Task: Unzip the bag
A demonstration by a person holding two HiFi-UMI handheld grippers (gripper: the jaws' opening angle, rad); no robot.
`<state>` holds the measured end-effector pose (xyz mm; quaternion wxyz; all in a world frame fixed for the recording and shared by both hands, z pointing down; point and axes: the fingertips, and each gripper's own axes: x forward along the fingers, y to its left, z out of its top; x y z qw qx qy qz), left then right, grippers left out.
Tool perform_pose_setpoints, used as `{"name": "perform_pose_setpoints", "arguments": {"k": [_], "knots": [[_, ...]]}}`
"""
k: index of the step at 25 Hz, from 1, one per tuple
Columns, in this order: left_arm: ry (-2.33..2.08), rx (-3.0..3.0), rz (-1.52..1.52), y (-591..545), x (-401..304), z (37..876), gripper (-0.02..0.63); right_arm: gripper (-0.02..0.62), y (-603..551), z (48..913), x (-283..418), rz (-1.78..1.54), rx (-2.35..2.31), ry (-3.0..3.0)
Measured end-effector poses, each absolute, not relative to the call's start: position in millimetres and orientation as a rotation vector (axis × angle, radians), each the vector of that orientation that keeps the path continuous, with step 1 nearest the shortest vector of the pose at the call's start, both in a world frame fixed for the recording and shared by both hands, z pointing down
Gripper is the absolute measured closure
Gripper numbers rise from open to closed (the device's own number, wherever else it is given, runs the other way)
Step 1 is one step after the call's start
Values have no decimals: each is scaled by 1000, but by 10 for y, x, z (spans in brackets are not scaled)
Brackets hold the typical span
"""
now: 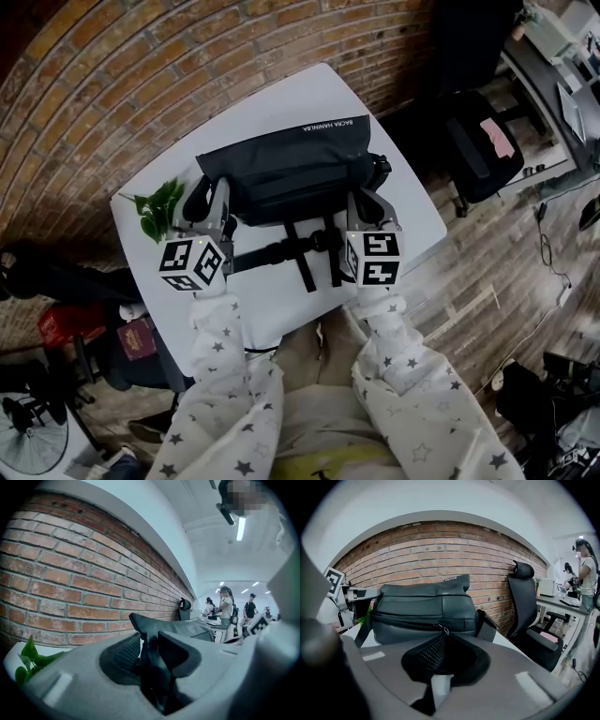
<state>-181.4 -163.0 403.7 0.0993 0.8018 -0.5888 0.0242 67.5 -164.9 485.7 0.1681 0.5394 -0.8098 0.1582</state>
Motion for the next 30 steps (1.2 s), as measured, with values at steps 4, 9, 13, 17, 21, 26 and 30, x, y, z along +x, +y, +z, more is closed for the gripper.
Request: {"name": "perform_pose_setpoints", "arguments": {"k": [4, 9, 13, 17, 21, 26, 30], "knots": [[-1755, 2367, 79, -1622, -1831, 4045, 488, 566, -1654, 4858, 708, 451, 1555, -2291], [-1768, 2364, 87, -1621, -1853, 4044, 488, 566, -1660, 4849, 728, 453, 1565, -2288], [-1779, 2360, 90, -1623, -1864, 4041, 488, 566, -1679, 4851, 850, 479, 1614, -2261], [-1791, 2352, 83, -1622, -1874, 4048, 489, 566, -1700, 4862, 1012, 502, 1661, -2238], [-1803, 2345, 82, -1615, -1875, 4053, 489, 566, -1698, 4856, 1033, 495, 1660, -2244], [-1799, 2332, 64, -1617, -1877, 4061, 489, 559, -1706, 4876, 1021, 521, 1641, -2275], [-1786, 2325, 85, -1567, -1880, 4035, 480, 507, -1698, 4859, 960, 491, 1532, -2358]]}}
